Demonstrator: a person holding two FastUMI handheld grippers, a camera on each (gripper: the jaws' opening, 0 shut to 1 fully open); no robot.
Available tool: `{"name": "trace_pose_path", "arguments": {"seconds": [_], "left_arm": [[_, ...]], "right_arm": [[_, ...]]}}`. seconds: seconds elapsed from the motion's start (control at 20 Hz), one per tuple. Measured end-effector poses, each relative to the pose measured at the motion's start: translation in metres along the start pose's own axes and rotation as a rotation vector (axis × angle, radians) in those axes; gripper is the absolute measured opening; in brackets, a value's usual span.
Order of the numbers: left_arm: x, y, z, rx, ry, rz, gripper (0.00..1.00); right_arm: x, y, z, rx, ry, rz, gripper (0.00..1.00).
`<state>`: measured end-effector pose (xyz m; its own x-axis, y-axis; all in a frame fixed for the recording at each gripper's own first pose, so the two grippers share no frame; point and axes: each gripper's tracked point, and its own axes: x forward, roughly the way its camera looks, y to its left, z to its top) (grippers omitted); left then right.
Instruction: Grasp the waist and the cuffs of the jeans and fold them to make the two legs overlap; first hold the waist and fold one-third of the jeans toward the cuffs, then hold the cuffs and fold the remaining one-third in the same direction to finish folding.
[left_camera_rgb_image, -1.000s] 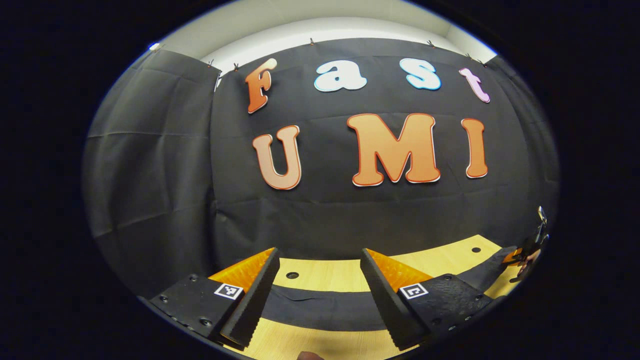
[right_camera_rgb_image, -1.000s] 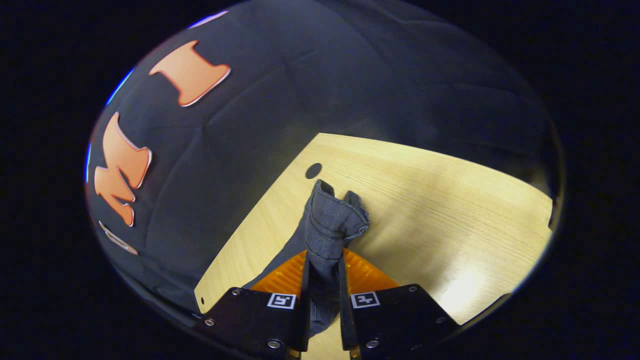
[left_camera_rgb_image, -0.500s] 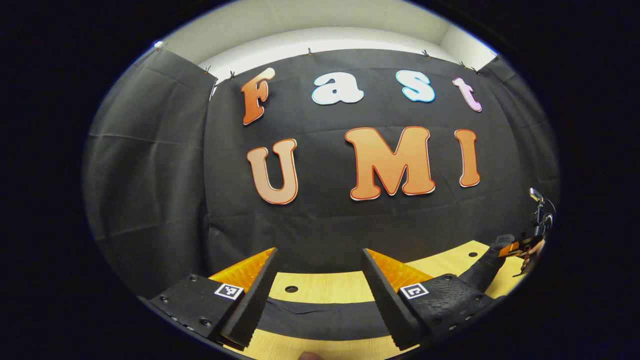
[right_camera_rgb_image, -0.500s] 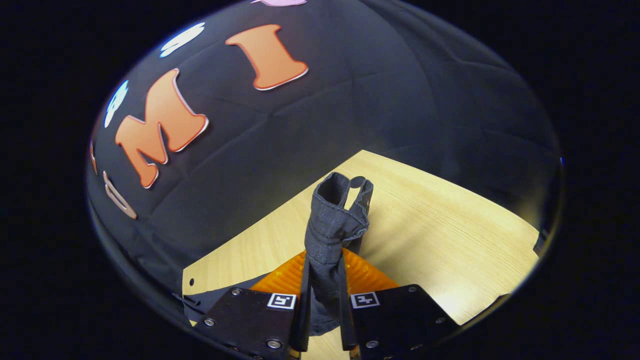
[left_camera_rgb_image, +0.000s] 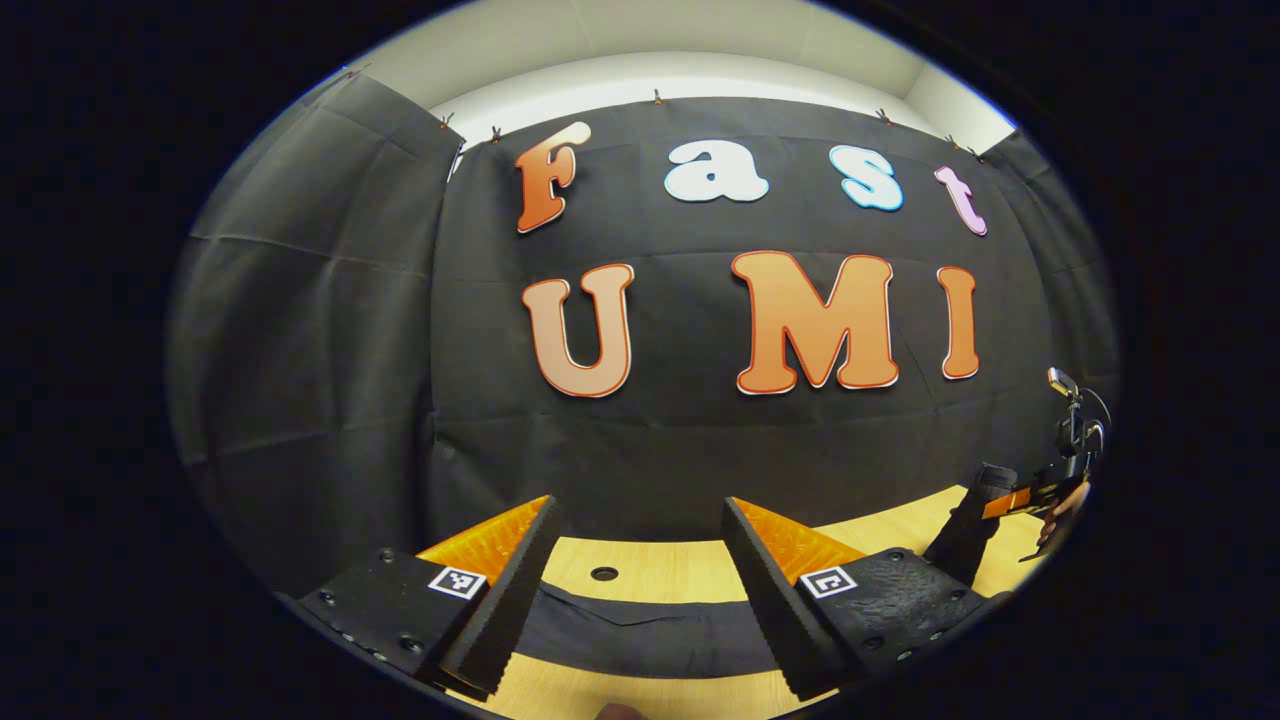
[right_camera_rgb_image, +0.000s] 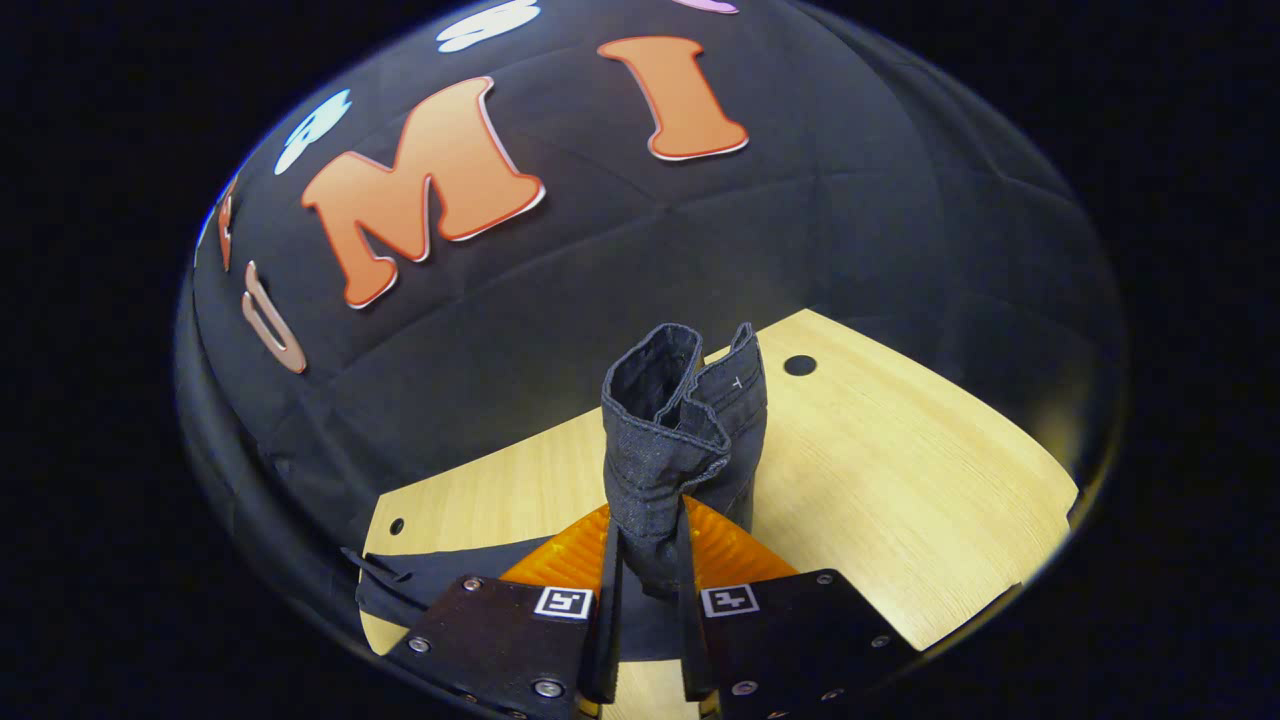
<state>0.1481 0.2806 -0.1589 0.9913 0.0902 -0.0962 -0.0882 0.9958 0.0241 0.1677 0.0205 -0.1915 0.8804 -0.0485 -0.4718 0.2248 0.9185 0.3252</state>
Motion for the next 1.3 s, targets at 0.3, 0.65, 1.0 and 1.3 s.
{"name": "trace_pose_path", "arguments": {"seconds": [0.3,0.65,1.0,1.3], "left_arm": [[0.0,0.046,-0.013,-0.021,0.021,0.049,1.0],[-0.002,0.092,-0.028,-0.026,0.043,0.094,0.98],[-0.009,0.146,-0.051,-0.033,0.082,0.14,0.98],[-0.006,0.177,-0.105,-0.117,0.211,0.173,0.99]], "right_arm": [[0.002,0.065,-0.025,-0.135,0.023,0.054,0.25],[0.003,0.134,-0.069,-0.258,0.073,0.14,0.25],[0.025,0.154,-0.131,-0.301,0.185,0.092,0.27],[0.006,0.196,-0.18,-0.251,0.312,0.229,0.52]]}}
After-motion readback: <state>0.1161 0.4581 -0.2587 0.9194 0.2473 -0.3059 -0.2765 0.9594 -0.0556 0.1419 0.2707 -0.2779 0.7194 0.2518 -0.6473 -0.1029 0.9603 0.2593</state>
